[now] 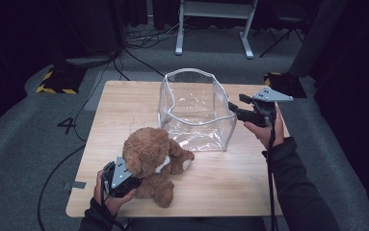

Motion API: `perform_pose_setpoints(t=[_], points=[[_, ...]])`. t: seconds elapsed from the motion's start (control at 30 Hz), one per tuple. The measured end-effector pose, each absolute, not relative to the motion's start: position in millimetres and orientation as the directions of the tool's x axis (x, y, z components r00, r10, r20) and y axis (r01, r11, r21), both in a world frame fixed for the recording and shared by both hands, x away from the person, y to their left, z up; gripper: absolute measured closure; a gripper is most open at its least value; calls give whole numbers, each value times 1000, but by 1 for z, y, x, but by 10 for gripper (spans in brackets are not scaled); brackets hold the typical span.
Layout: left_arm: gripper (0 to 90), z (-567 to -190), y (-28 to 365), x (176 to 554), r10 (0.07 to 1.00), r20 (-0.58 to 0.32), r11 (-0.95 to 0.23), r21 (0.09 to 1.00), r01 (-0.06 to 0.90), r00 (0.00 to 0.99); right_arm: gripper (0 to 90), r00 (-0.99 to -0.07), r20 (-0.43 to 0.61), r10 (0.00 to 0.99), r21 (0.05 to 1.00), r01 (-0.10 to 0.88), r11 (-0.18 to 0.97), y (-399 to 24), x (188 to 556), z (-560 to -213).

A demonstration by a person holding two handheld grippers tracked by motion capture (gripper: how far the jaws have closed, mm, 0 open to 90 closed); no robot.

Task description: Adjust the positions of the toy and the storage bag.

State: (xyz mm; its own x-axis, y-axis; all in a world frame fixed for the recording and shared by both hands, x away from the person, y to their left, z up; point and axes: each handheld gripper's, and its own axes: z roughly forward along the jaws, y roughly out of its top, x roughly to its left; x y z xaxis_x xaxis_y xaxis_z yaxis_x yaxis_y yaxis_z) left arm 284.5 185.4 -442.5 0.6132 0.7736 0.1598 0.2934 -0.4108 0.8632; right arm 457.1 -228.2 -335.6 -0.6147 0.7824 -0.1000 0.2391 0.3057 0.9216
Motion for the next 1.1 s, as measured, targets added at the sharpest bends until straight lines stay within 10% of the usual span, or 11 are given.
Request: perform_pose_setpoints(t=[0.33, 1.1], points=[[581, -443, 186, 284, 776, 156, -405, 866, 294, 612, 814, -647, -50, 760, 896, 307, 320, -221, 456, -338], [582, -444, 213, 286, 840, 113, -322, 892, 319, 530, 879, -584, -83, 808, 891, 319, 322, -277, 408, -337]])
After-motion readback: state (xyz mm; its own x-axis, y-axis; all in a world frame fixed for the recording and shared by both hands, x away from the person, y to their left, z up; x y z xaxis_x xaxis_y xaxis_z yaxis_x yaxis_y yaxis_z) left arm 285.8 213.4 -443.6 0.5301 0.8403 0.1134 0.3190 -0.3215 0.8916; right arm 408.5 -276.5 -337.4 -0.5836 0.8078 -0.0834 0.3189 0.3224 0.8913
